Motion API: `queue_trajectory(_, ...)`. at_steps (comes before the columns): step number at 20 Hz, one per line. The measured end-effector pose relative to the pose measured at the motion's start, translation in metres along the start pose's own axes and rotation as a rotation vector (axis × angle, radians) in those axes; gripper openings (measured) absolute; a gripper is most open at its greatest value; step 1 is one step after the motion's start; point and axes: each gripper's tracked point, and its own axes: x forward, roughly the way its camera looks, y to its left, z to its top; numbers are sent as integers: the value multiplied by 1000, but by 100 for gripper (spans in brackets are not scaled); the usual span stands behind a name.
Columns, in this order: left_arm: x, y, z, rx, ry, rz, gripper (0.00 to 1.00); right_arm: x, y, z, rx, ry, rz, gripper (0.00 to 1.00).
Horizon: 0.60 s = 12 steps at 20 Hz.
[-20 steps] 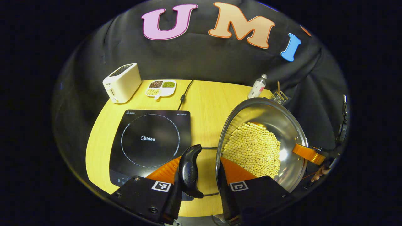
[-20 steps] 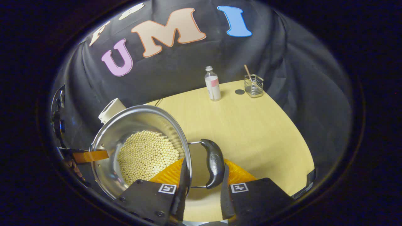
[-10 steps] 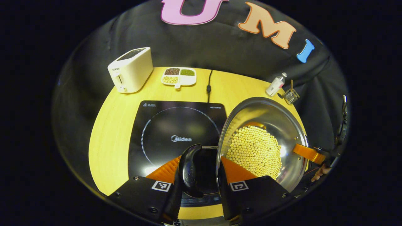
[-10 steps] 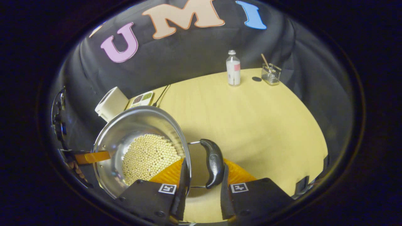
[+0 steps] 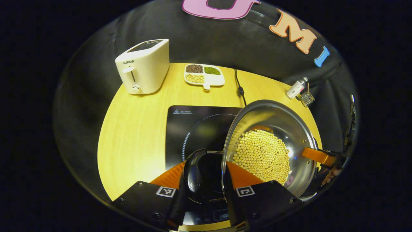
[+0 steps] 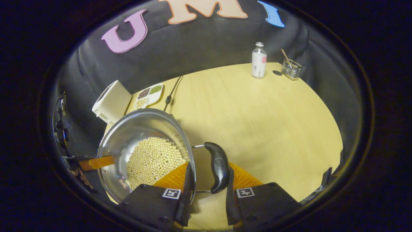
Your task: First push the handle of the pot to place it horizontally, then grasp the pot with both hands and set it on the induction cooktop.
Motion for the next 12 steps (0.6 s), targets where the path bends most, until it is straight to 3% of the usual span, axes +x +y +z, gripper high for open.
queue_trajectory(5,3,31,8,11,-19,-6,53,10,32,-6,7,3,6,42)
queue_trajectory(6,4,34,9,7,-25,-12,53,10,35,-5,1,-1,1,47)
queue_trajectory(8,5,37,13,9,-40,-14,54,10,39,-3,-3,7,0,47)
queue_trajectory(12,5,47,19,21,-65,15,56,17,49,7,-3,6,7,47)
